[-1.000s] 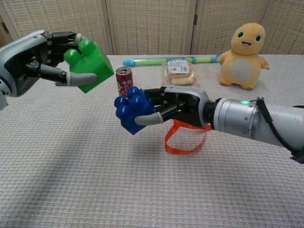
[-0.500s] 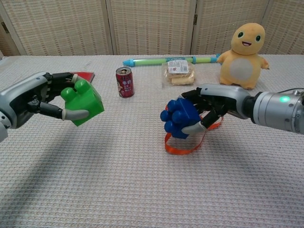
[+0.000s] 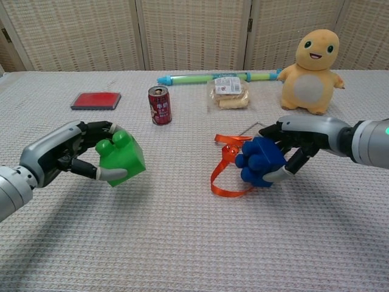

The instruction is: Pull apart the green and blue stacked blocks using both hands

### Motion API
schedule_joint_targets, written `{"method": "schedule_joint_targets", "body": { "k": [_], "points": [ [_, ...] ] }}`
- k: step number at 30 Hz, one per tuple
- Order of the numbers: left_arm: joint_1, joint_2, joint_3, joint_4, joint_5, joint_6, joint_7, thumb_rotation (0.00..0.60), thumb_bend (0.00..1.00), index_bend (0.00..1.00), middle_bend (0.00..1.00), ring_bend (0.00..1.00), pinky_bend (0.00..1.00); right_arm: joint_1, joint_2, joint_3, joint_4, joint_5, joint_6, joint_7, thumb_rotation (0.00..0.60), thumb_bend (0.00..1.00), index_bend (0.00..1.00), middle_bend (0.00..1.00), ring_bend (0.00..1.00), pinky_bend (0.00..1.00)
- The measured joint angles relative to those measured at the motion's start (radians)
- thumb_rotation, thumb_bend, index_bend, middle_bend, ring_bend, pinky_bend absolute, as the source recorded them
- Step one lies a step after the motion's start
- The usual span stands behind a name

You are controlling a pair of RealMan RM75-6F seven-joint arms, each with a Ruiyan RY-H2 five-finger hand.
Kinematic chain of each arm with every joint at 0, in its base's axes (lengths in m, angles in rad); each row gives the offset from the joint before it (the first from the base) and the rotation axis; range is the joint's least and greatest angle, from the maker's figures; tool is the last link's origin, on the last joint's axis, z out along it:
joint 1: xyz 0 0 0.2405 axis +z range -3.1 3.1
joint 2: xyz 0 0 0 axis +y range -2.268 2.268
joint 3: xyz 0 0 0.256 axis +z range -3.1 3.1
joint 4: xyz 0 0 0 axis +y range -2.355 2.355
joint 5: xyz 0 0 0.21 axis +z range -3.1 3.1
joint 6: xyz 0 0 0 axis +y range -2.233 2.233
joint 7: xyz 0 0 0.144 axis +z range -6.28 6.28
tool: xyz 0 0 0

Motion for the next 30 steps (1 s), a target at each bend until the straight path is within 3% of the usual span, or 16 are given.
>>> {"method": "schedule_joint_targets", "body": {
  "k": [3,6,10,13,16,21,30],
  "points": [
    [-0.006,-0.007,0.004,0.012,0.005,-0.014,-0.018,0.6,0.5,0.56,0.82,0.28,0.0,0.002,0.001,0.006,-0.012,0.034,0.001,-0.036,0.6,0.33,0.77,0.59,0.45,0.26],
    [-0.012,-0.01,0.012,0.019,0.014,-0.028,-0.027,0.6,0.49,0.46,0.68,0.21,0.0,0.002,0.006,0.012,-0.022,0.047,-0.008,-0.047,0.6,0.33,0.74,0.5,0.4,0.25],
    [-0.021,-0.008,0.021,0.025,0.034,-0.035,-0.041,0.6,0.45,0.3,0.37,0.07,0.0,0.001,0.023,0.017,-0.031,0.048,-0.047,-0.037,0.6,0.33,0.52,0.28,0.25,0.17],
    [-0.028,0.001,0.026,0.021,0.037,-0.055,-0.048,0.6,0.38,0.24,0.21,0.01,0.0,0.001,0.045,0.023,-0.039,0.042,-0.084,-0.022,0.6,0.33,0.34,0.15,0.15,0.09],
    [-0.037,0.012,0.033,0.01,0.043,-0.071,-0.054,0.6,0.33,0.19,0.11,0.0,0.0,0.005,0.067,0.025,-0.048,0.038,-0.117,-0.017,0.6,0.33,0.19,0.05,0.07,0.03],
    [-0.045,0.023,0.036,-0.005,0.046,-0.08,-0.056,0.6,0.26,0.14,0.04,0.0,0.0,0.011,0.101,0.024,-0.071,0.039,-0.149,-0.018,0.6,0.33,0.11,0.0,0.04,0.0],
    [-0.048,0.051,0.033,-0.048,0.049,-0.075,-0.043,0.6,0.25,0.13,0.04,0.0,0.0,0.014,0.164,0.022,-0.138,0.026,-0.16,-0.032,0.6,0.33,0.03,0.0,0.0,0.0]
  ]
}}
